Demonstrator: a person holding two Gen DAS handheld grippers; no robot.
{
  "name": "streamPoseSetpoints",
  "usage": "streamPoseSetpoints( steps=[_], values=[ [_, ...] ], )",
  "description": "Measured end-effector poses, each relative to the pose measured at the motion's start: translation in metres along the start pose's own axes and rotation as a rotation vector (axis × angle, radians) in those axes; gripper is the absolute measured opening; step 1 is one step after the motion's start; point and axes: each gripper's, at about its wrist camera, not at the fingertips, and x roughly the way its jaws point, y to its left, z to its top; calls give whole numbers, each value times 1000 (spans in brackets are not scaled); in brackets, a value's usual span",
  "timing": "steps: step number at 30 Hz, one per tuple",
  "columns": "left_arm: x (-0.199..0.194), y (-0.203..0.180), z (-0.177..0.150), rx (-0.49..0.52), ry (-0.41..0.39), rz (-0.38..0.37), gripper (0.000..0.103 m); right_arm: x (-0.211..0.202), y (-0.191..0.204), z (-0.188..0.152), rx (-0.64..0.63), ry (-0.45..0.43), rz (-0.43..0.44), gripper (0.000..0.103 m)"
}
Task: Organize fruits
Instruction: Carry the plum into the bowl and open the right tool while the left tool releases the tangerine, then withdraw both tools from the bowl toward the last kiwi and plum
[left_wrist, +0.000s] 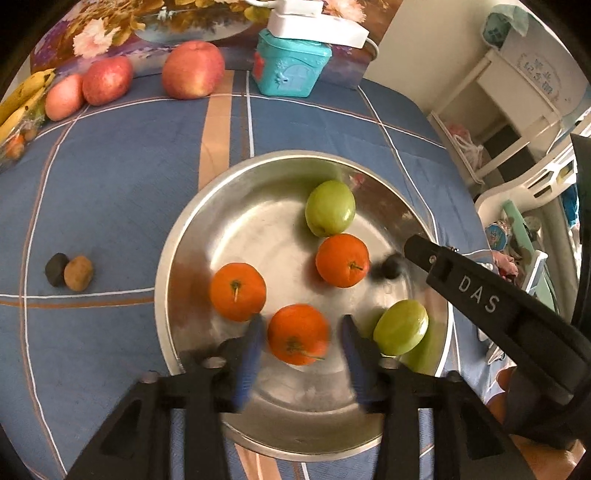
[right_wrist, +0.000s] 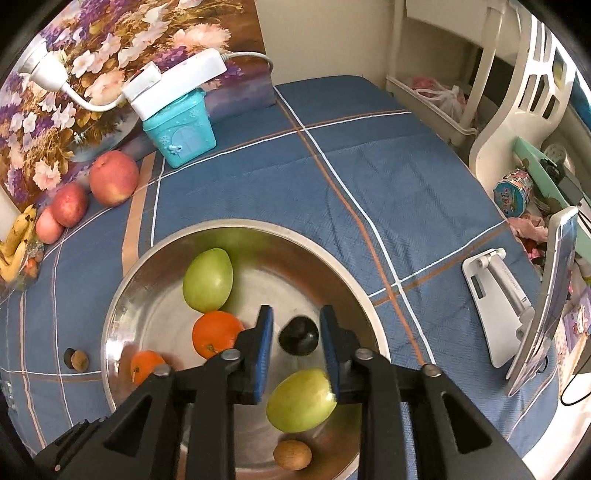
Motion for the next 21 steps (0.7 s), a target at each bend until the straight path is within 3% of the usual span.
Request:
streamPoseSetpoints(
  steps=[6,8,9,11,16,19,21],
  values=[
    [-7,1,3,-2,-15,-15,60,-3,-2,2,12,-11,-3,33],
    [-11,6,6,-19,-26,-18,66,-3,-2,2,13,-12,-4,35],
    [-13,9,7,-28,-32,-16,69,-3,-2,2,14,-11,-5,38],
    [-18,19,11,-57,-51,3,78,-3,-2,2,19,-8,-4,61],
    [-28,55,16,-158,-107,102,98,-2,1,1,17,1,-4,70],
    [-35,79,16,-230,-143,145,103,-1,4,1,13,3,-7,82],
    [-41,95,15,-272,-173,181,103,-1,8,0,9,1,-6,82]
  ],
)
